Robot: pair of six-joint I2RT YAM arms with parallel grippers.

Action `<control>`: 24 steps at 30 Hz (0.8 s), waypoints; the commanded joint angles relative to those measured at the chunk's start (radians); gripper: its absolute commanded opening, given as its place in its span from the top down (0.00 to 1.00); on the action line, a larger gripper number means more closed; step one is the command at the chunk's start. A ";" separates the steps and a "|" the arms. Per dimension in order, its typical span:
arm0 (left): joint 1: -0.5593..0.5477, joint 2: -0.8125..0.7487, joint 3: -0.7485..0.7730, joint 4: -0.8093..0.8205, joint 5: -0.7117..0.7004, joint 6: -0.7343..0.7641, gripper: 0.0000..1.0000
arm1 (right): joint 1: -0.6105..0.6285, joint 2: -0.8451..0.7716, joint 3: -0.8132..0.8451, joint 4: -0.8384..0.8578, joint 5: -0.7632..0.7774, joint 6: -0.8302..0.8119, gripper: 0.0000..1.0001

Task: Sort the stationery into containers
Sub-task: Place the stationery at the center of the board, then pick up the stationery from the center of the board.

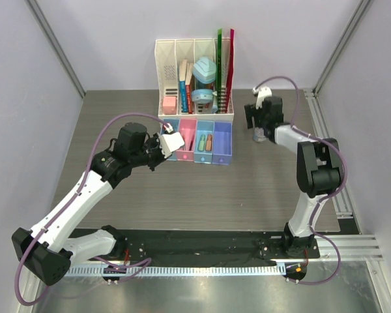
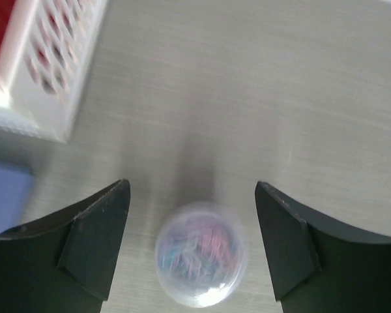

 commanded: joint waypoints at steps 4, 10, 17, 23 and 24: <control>0.005 -0.027 0.026 0.002 0.016 0.016 0.99 | -0.018 0.085 0.452 -0.658 -0.091 -0.102 0.16; 0.005 -0.035 0.040 -0.024 0.011 0.019 0.99 | -0.021 0.206 0.664 -0.903 -0.073 -0.147 0.14; 0.005 -0.044 0.023 -0.017 0.005 0.017 0.99 | -0.020 0.234 0.641 -1.005 -0.090 -0.148 0.12; 0.005 -0.047 -0.003 -0.005 0.003 0.010 0.98 | -0.020 0.222 0.603 -1.003 -0.094 -0.136 0.12; 0.005 -0.047 -0.003 -0.005 0.002 0.008 0.98 | -0.021 0.211 0.603 -1.003 -0.093 -0.136 0.12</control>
